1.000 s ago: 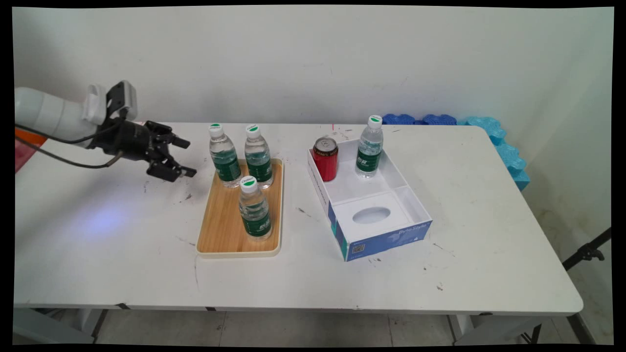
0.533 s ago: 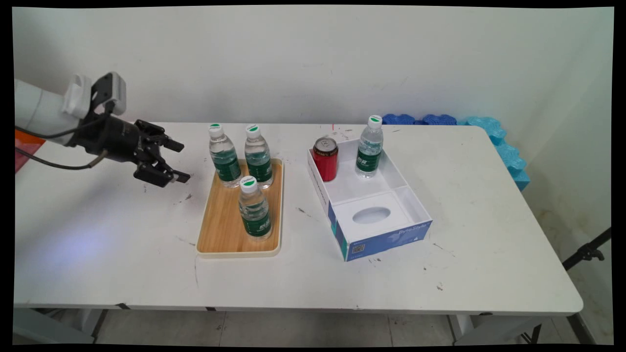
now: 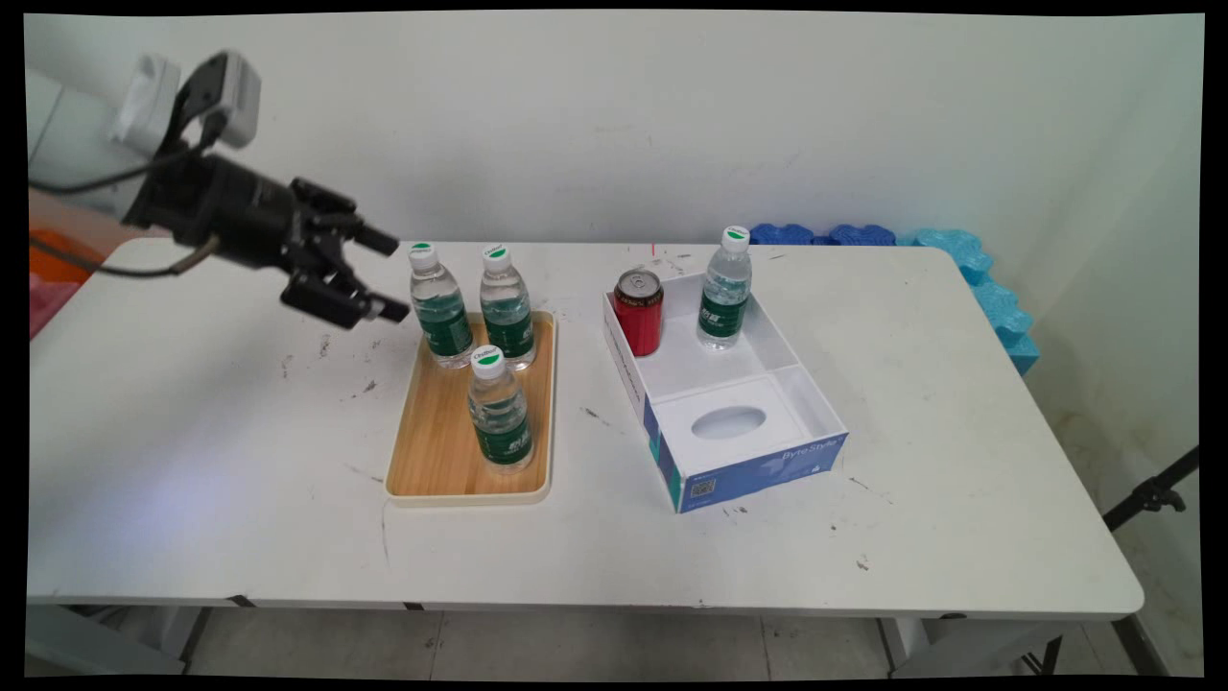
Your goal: Pick up the green bottle from the white box
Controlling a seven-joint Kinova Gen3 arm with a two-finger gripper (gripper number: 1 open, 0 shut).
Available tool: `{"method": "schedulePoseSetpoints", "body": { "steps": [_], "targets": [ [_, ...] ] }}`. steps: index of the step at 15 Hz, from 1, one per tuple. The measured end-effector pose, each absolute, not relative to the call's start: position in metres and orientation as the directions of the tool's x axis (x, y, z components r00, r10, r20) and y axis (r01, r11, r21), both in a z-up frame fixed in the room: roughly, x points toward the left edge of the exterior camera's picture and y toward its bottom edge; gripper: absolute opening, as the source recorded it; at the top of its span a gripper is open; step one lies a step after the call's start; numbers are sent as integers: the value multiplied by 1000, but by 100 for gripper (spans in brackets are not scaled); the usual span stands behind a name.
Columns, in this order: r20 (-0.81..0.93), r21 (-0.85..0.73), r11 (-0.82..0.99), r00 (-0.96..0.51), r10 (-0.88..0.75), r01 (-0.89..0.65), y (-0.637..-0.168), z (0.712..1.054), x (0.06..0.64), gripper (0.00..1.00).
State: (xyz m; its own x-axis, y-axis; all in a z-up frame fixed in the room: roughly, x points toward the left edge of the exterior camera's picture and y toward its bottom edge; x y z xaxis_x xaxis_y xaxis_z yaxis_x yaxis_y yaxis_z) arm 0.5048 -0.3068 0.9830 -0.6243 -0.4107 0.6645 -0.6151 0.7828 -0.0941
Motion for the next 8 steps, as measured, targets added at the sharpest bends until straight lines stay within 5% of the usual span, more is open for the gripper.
{"method": "schedulePoseSetpoints", "body": {
  "steps": [8],
  "targets": [
    [726,-95,783,-580,-369,-615,-347,1025,436,100]
  ]
}}
